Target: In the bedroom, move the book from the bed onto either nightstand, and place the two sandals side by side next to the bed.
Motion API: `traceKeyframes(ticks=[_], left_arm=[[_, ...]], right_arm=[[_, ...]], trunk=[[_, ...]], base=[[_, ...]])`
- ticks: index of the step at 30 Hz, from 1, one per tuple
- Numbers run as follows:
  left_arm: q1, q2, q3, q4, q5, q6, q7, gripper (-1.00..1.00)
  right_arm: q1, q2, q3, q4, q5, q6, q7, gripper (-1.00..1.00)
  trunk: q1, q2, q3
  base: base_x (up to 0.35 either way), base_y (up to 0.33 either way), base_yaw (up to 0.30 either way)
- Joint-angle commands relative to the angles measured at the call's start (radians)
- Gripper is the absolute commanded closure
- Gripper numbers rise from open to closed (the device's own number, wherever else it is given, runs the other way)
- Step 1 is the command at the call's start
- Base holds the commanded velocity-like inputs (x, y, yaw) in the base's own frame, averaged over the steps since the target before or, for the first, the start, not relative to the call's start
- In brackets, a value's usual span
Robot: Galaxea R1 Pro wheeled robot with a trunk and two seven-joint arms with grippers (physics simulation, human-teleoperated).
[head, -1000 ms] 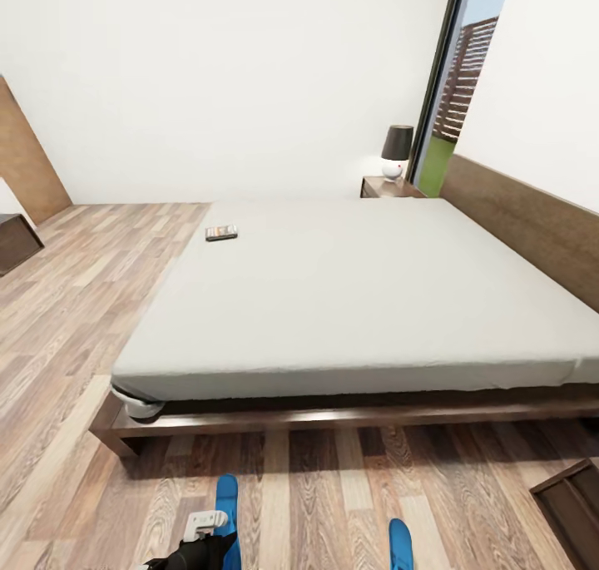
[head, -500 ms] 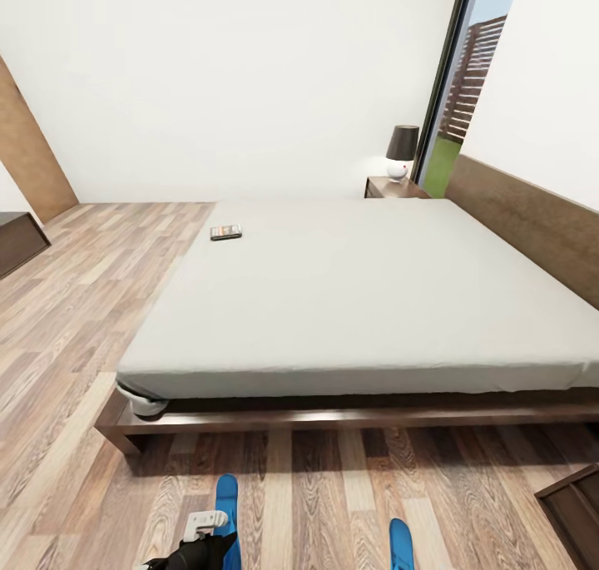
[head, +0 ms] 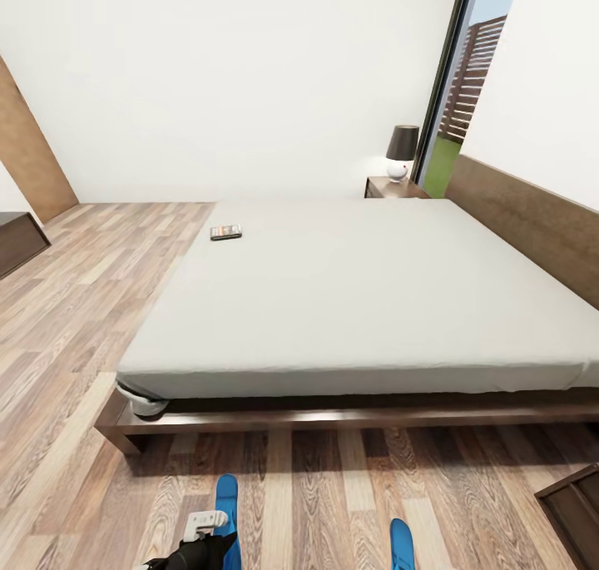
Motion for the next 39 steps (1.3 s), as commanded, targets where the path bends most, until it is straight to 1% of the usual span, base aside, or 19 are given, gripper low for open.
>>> traceKeyframes(ticks=[1, 5, 7, 10, 11, 13, 14, 16, 18, 21, 23, 24, 25, 28, 31, 34, 37, 38, 39], left_arm=[[-0.001, 0.000, 0.006, 0.001, -0.007, -0.005, -0.004, 1.00], [-0.001, 0.002, 0.007, 0.001, -0.008, -0.004, 0.001, 1.00], [-0.001, 0.009, 0.010, -0.002, -0.008, -0.002, 0.034, 1.00], [-0.002, 0.019, 0.012, -0.012, -0.008, 0.002, 0.167, 1.00], [-0.005, 0.020, 0.012, -0.022, -0.009, 0.007, 0.265, 1.00], [-0.012, 0.021, 0.010, -0.040, -0.010, 0.032, 0.385, 1.00], [-0.015, 0.021, 0.010, -0.056, -0.011, 0.058, 0.428, 1.00], [-0.021, 0.022, 0.008, -0.114, -0.011, 0.132, 0.477, 1.00], [-0.027, 0.028, 0.007, -0.204, -0.013, 0.230, 0.498, 1.00], [-0.029, 0.056, 0.006, -0.244, -0.013, 0.280, 0.503, 1.00], [-0.029, 0.065, 0.003, -0.254, -0.013, 0.291, 0.504, 1.00], [-0.030, 0.063, -0.001, -0.253, -0.013, 0.289, 0.505, 1.00], [-0.030, 0.053, -0.026, -0.229, -0.013, 0.258, 0.508, 1.00], [-0.030, 0.049, -0.054, -0.201, -0.012, 0.188, 0.510, 1.00], [-0.030, 0.050, -0.064, -0.192, -0.011, 0.147, 0.510, 1.00], [-0.030, 0.049, -0.066, -0.190, -0.011, 0.139, 0.511, 1.00], [-0.030, 0.049, -0.067, -0.189, -0.010, 0.137, 0.512, 1.00], [-0.030, 0.049, -0.067, -0.189, -0.010, 0.137, 0.512, 1.00], [-0.030, 0.049, -0.068, -0.188, -0.010, 0.137, 0.512, 1.00]], right_arm=[[-0.001, 0.000, -0.007, 0.001, 0.000, 0.001, 0.005, 1.00], [-0.001, 0.000, -0.007, 0.001, 0.000, 0.001, 0.004, 1.00], [-0.001, 0.000, -0.007, 0.001, 0.000, 0.001, 0.003, 1.00], [-0.001, -0.001, -0.007, 0.001, 0.000, 0.001, 0.003, 1.00], [-0.001, -0.002, -0.007, 0.001, 0.000, 0.001, 0.004, 1.00], [-0.001, -0.003, -0.007, 0.001, 0.000, 0.001, 0.005, 1.00], [-0.001, -0.003, -0.007, 0.001, 0.000, 0.001, 0.005, 1.00], [-0.001, -0.003, -0.007, 0.001, 0.000, 0.001, 0.005, 1.00], [-0.001, -0.004, -0.007, 0.001, 0.000, 0.001, 0.005, 1.00], [-0.001, -0.004, -0.007, 0.001, 0.000, 0.001, 0.005, 1.00], [-0.001, -0.005, -0.007, 0.001, 0.000, 0.001, 0.005, 1.00], [-0.001, -0.005, -0.007, 0.001, 0.000, 0.001, 0.005, 1.00], [-0.001, -0.005, -0.007, 0.001, 0.000, 0.001, 0.005, 1.00], [-0.001, -0.005, -0.007, 0.001, 0.000, 0.001, 0.006, 1.00], [-0.001, -0.006, -0.007, 0.001, 0.000, 0.001, 0.007, 1.00], [-0.001, -0.009, -0.008, 0.001, -0.001, 0.003, 0.013, 1.00], [-0.001, -0.043, -0.011, -0.001, -0.009, 0.008, 0.018, 1.00], [-0.001, -0.072, -0.013, -0.003, -0.019, 0.013, 0.020, 1.00], [-0.001, -0.091, -0.014, -0.004, -0.023, 0.016, 0.021, 1.00]], trunk=[[0.000, 0.000, -0.001], [0.000, 0.000, -0.001], [0.000, 0.000, -0.001], [0.000, 0.000, -0.001], [0.000, 0.000, -0.001], [0.000, 0.000, -0.001], [0.000, 0.000, -0.001], [0.000, 0.000, -0.001], [0.000, 0.000, -0.001], [0.000, 0.000, -0.001], [0.000, 0.000, -0.001], [0.000, 0.000, -0.001], [0.000, 0.000, -0.001], [0.000, 0.000, -0.001], [0.000, 0.000, -0.001], [0.000, 0.000, -0.001], [0.000, 0.000, -0.001], [0.000, 0.000, -0.001], [0.000, 0.000, -0.001]], base=[[0.000, 0.000, 0.000], [0.000, 0.000, 0.000], [0.000, 0.000, 0.000], [0.000, 0.000, 0.000], [0.000, 0.000, 0.000], [0.000, 0.000, 0.000], [0.000, 0.000, 0.000], [0.000, 0.000, 0.000], [0.000, 0.000, 0.000], [0.000, 0.000, 0.000], [0.000, 0.000, 0.000], [0.000, 0.000, 0.000], [0.000, 0.000, 0.000], [0.000, 0.000, 0.000], [0.000, 0.000, 0.000], [0.000, 0.000, 0.000], [0.000, 0.000, 0.000], [0.000, 0.000, 0.000], [0.000, 0.000, 0.000]])
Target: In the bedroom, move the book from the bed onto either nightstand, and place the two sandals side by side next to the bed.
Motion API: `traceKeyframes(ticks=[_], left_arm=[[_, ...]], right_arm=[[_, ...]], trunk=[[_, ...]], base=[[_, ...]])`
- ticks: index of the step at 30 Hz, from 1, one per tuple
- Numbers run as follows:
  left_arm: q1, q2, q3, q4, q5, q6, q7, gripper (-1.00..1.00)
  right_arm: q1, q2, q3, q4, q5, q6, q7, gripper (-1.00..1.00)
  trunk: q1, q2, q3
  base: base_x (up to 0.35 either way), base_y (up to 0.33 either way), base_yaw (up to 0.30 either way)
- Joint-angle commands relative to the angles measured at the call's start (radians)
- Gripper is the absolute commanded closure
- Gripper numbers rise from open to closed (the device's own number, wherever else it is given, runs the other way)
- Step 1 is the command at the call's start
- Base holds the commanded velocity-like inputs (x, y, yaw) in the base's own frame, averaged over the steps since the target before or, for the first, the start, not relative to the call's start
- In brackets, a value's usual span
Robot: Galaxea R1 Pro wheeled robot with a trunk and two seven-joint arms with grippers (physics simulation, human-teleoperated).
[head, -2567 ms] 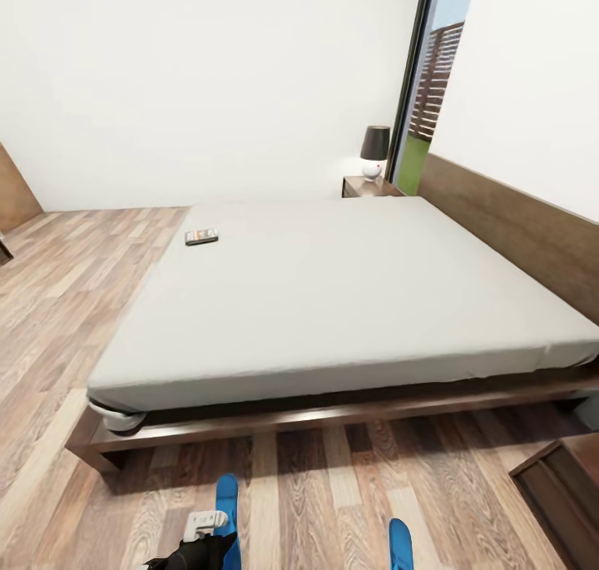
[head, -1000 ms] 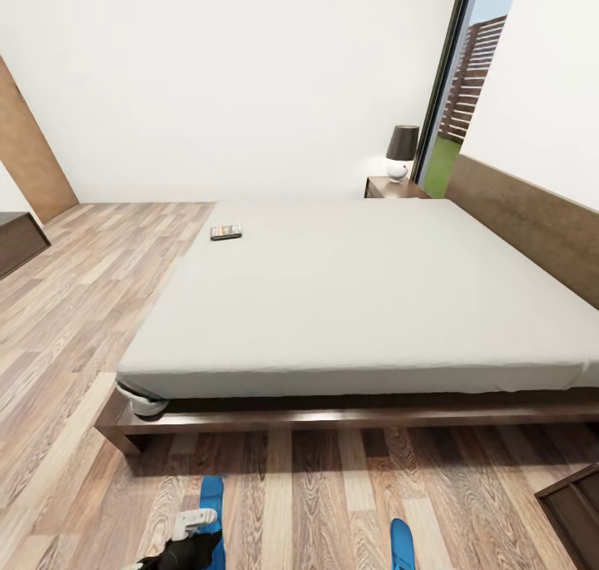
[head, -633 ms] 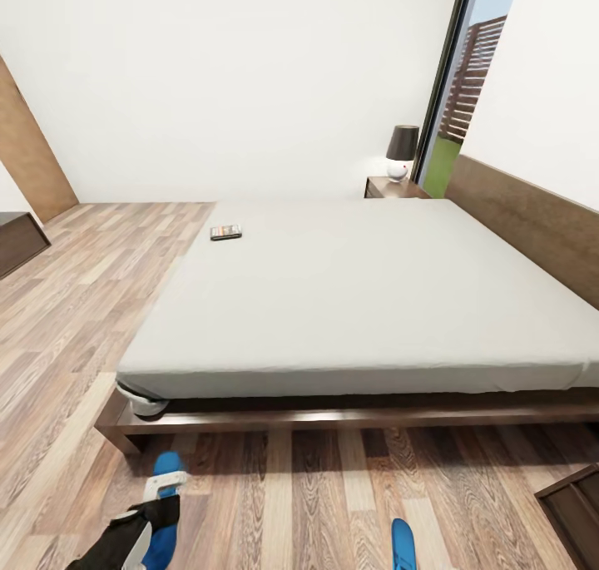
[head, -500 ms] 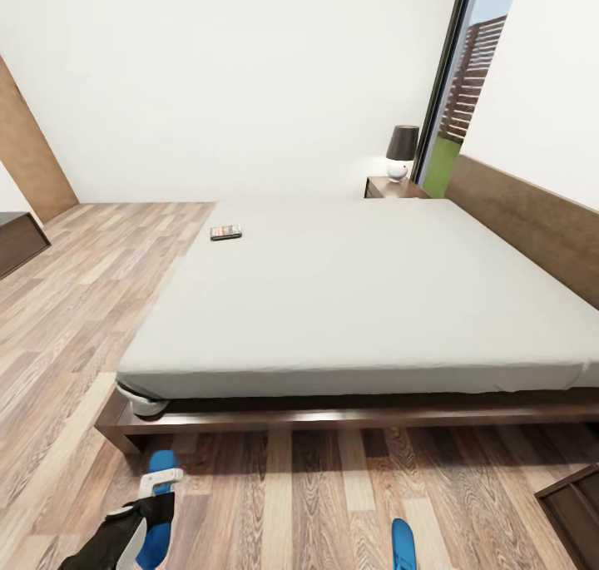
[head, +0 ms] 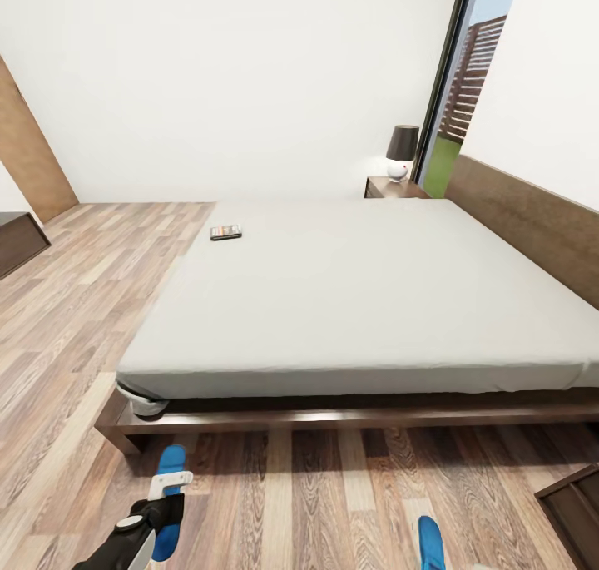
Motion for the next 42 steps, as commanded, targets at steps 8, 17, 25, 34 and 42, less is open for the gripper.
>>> traceKeyframes(ticks=[8, 17, 25, 34, 42], left_arm=[[0.000, -0.002, 0.004, -0.001, -0.007, 0.005, 0.000, 1.00], [0.001, -0.003, 0.004, 0.003, -0.007, 0.004, -0.003, 1.00], [0.001, -0.004, 0.004, 0.004, -0.007, 0.003, -0.003, 1.00], [0.001, -0.005, 0.004, 0.004, -0.006, 0.002, -0.002, 1.00], [0.001, -0.005, 0.004, 0.004, -0.006, 0.002, -0.002, 1.00]], right_arm=[[-0.002, -0.071, -0.016, -0.070, -0.009, 0.177, 0.241, 1.00], [-0.002, -0.119, -0.052, -0.407, -0.072, 0.578, 0.615, 1.00], [-0.002, -0.131, -0.074, -0.438, -0.136, 0.649, 0.638, 1.00], [-0.002, -0.126, -0.071, -0.436, -0.135, 0.645, 0.630, 1.00], [-0.002, -0.125, -0.071, -0.429, -0.135, 0.637, 0.626, 1.00]], trunk=[[0.000, 0.000, -0.001], [0.000, 0.000, -0.001], [0.011, -0.021, -0.010], [0.046, -0.084, -0.038], [0.077, -0.140, -0.063]], base=[[0.000, 0.000, 0.000], [0.000, 0.000, 0.000], [0.000, 0.000, 0.000], [0.000, 0.000, 0.000], [0.000, 0.000, 0.000]])
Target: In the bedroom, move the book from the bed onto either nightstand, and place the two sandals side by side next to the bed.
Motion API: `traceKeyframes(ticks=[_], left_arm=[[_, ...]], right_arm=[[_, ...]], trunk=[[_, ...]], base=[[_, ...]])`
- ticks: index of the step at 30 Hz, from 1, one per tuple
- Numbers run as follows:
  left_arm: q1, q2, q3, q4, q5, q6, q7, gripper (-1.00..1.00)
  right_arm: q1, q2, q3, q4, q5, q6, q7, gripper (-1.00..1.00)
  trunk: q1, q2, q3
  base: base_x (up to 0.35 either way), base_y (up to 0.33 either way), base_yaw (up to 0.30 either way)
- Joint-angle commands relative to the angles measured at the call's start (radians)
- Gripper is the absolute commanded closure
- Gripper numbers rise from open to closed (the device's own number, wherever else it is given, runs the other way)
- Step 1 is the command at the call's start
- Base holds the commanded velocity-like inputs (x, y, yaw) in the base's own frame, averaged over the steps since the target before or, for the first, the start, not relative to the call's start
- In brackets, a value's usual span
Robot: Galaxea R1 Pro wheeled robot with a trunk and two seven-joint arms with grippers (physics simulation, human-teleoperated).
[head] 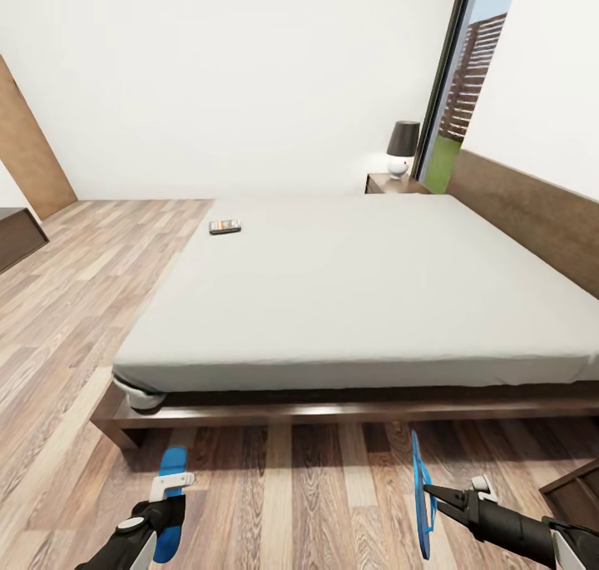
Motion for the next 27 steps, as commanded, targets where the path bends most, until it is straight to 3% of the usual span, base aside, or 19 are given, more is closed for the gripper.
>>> traceKeyframes(ticks=[1, 27], left_arm=[[0.000, -0.001, 0.004, -0.002, -0.007, 0.005, 0.000, 1.00], [0.001, -0.015, 0.004, -0.002, -0.007, 0.005, 0.000, 1.00]], right_arm=[[0.000, 0.000, -0.001, 0.000, -0.004, 0.009, 0.002, 1.00], [0.000, -0.002, -0.002, 0.006, -0.004, 0.009, 0.001, 1.00]], trunk=[[0.004, -0.008, -0.004], [0.103, -0.190, -0.085]], base=[[0.000, 0.000, 0.000], [0.000, 0.000, 0.000]])
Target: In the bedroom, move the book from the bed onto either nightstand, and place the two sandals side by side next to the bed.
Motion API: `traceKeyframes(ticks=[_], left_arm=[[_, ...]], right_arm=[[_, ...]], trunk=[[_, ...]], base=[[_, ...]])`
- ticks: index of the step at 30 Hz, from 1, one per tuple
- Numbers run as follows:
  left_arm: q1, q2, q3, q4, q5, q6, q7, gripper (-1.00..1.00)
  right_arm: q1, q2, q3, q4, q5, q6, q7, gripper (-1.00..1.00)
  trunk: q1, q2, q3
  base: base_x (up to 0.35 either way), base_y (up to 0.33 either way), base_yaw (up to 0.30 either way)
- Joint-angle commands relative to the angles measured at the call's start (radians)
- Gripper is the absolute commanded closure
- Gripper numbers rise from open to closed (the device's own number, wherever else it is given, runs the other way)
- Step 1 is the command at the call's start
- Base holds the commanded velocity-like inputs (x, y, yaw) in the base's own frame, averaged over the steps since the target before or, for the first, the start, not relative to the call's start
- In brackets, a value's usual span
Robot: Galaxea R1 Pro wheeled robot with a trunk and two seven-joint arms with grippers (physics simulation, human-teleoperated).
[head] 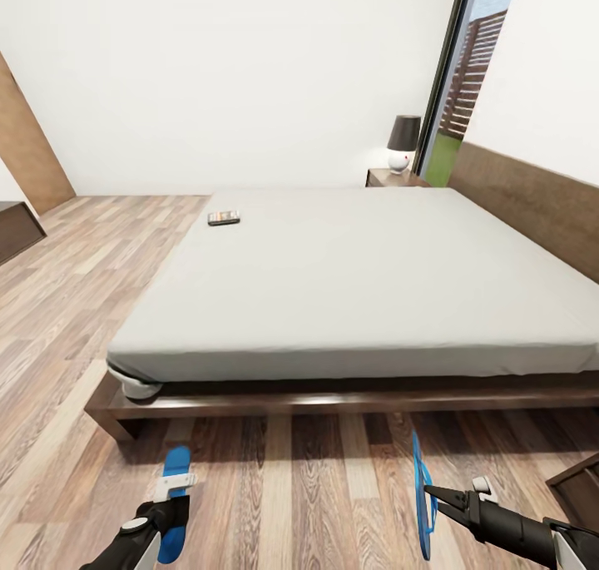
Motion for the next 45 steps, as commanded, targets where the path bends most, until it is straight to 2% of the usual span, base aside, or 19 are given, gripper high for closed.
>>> traceKeyframes(ticks=[1, 45], left_arm=[[0.000, -0.001, 0.004, -0.002, -0.007, 0.005, 0.000, 1.00], [0.000, -0.001, 0.004, -0.002, -0.008, 0.007, -0.002, 1.00]], right_arm=[[0.000, 0.000, -0.001, 0.000, -0.004, 0.009, 0.001, 1.00], [0.000, -0.002, -0.005, 0.000, -0.006, 0.013, 0.005, 1.00]], trunk=[[0.004, -0.008, -0.004], [0.172, -0.316, -0.142]], base=[[0.000, 0.000, 0.000], [0.000, 0.000, 0.000]])
